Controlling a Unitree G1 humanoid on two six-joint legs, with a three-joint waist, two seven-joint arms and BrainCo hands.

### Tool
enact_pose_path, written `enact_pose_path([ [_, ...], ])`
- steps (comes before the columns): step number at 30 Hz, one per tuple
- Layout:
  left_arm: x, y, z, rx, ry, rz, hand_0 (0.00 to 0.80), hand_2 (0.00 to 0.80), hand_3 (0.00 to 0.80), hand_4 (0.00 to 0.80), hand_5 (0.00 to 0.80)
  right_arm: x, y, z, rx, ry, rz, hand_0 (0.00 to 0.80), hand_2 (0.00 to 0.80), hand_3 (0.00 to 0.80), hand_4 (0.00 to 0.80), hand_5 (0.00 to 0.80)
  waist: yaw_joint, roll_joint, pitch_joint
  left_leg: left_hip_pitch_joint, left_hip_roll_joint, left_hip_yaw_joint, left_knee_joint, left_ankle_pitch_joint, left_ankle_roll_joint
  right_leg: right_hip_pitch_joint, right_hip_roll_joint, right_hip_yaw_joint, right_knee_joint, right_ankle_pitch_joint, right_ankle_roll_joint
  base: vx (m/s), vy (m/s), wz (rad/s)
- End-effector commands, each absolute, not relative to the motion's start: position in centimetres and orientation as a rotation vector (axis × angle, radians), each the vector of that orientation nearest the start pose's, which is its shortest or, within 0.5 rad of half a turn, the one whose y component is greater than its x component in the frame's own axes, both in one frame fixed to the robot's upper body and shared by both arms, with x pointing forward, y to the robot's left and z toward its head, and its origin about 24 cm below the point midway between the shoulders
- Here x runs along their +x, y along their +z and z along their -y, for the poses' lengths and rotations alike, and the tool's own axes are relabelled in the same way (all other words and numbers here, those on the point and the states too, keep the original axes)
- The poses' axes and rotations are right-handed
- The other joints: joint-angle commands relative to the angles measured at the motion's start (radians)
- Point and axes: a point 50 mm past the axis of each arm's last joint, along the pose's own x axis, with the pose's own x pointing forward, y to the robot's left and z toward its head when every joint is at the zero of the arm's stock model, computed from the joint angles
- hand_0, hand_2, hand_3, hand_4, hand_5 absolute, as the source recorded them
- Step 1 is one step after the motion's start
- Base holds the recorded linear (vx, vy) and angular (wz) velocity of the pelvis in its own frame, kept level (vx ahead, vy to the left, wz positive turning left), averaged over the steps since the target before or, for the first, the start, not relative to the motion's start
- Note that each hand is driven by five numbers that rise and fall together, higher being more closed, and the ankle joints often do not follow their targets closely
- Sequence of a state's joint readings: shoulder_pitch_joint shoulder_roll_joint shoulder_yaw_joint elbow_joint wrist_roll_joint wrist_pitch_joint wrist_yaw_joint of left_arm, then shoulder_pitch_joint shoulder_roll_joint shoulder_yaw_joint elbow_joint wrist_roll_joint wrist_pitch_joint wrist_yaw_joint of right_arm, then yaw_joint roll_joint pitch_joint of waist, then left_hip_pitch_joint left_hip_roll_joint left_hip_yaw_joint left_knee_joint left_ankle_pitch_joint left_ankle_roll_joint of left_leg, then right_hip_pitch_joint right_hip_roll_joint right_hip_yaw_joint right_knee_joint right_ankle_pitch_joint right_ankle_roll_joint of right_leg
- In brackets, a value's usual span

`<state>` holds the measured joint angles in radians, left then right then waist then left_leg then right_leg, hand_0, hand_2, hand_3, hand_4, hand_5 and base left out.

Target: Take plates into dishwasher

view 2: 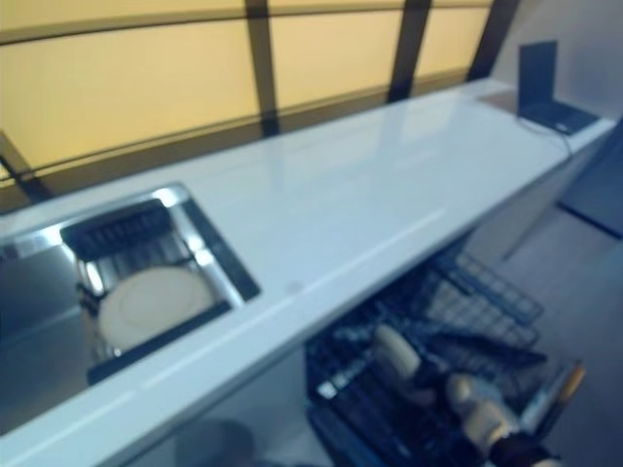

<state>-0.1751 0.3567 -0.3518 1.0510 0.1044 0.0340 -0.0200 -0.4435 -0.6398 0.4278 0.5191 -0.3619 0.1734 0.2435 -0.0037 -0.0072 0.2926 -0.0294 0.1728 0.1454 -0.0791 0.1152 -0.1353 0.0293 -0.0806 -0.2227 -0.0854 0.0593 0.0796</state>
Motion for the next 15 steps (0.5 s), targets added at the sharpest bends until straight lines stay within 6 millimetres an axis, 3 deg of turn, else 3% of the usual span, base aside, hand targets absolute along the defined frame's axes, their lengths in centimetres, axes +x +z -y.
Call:
enact_pose_path([
  [1,20.6,-11.3,-23.4,0.688,-0.226,-0.902,0.0,0.0,0.0,0.0,0.0,32.6,3.8,24.1,-1.161,0.304,-0.45,0.8,0.8,0.8,0.8,0.8,0.038,-0.033,0.008,-0.055,-0.079,-0.041,-0.008,-0.018,0.062,-0.056,0.031,-0.02,0.084,-0.06,-0.02,0.0,0.0,0.0],
  [15,21.8,-10.6,-23.0,0.706,-0.237,-0.864,0.0,0.0,0.0,0.0,0.0,33.3,3.2,24.4,-1.152,0.26,-0.488,0.8,0.8,0.8,0.8,0.8,0.053,-0.013,0.03,-0.074,-0.092,-0.067,-0.008,-0.017,0.072,-0.082,0.027,-0.026,0.102,-0.06,-0.025,-0.003,-0.005,0.01],
])
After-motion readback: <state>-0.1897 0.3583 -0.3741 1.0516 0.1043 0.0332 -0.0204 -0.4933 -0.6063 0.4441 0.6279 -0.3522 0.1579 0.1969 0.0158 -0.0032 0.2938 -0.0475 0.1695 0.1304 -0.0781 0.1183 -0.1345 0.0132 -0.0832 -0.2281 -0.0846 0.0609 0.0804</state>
